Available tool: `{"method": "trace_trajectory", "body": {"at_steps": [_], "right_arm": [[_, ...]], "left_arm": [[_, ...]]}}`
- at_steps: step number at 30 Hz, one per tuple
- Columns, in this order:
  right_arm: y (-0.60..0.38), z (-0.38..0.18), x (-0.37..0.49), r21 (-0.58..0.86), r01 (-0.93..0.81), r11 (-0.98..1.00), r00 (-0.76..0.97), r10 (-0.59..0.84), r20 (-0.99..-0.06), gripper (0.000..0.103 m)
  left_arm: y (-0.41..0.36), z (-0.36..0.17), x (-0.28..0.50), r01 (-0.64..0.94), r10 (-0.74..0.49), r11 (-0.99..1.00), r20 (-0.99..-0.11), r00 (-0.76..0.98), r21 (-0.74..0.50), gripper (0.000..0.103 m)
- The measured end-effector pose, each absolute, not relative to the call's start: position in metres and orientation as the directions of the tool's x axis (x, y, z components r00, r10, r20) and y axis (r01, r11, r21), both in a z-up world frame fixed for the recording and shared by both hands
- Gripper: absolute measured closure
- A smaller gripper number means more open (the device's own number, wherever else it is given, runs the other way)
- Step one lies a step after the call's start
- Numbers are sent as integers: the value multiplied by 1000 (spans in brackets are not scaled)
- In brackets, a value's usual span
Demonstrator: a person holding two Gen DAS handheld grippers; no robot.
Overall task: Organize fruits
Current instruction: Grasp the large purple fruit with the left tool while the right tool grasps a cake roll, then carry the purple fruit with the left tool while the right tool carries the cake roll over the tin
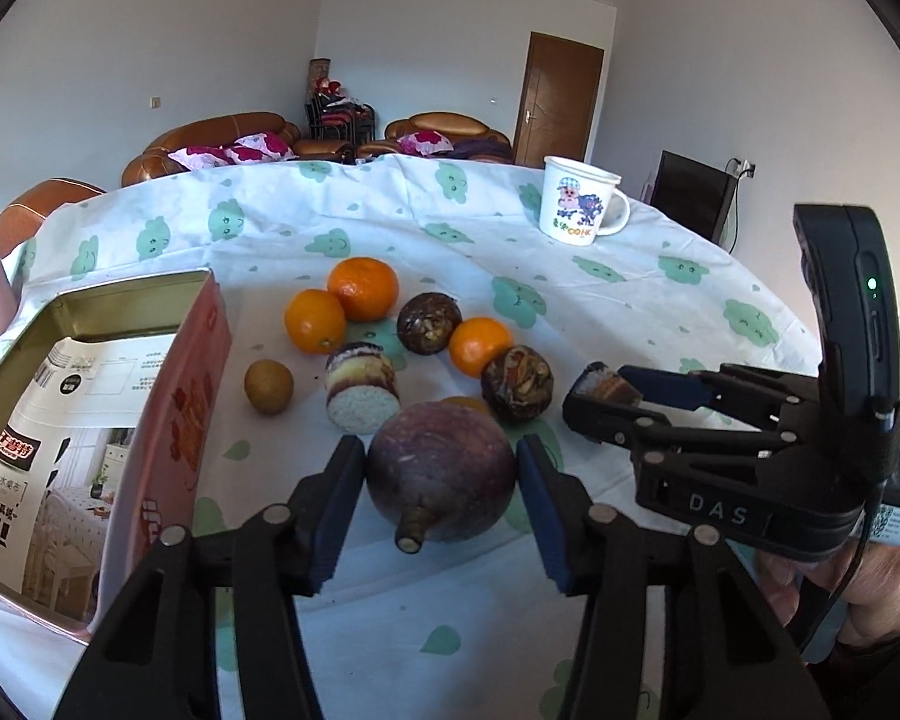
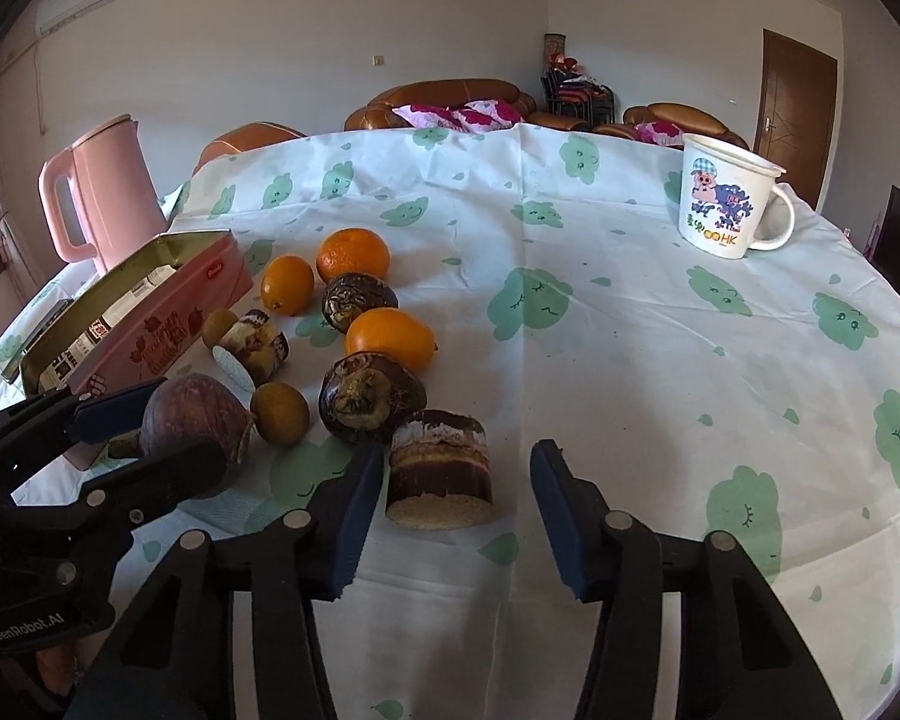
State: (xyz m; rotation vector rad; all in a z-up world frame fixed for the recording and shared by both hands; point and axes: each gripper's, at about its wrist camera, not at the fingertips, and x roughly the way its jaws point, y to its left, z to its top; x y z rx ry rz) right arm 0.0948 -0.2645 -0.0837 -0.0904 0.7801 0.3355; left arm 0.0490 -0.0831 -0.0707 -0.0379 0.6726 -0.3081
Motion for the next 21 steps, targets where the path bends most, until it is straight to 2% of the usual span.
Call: {"method": "trace_trajectory", "body": {"at_steps": [1, 7, 21], "right_arm": [[-264, -84, 94, 43, -334, 942, 661, 267, -701, 67], [-266, -77, 84, 50, -356, 933, 699, 301, -649, 67], [-268, -66, 63, 40, -419, 907, 767, 377, -518, 67]], "left_arm": [[-82, -70, 48, 266, -294, 954, -599, 745, -137, 49], [-79, -63, 37, 254, -278, 960, -526, 803, -120, 49], [-77, -58, 26, 234, -252, 967, -440, 862, -95, 49]]}}
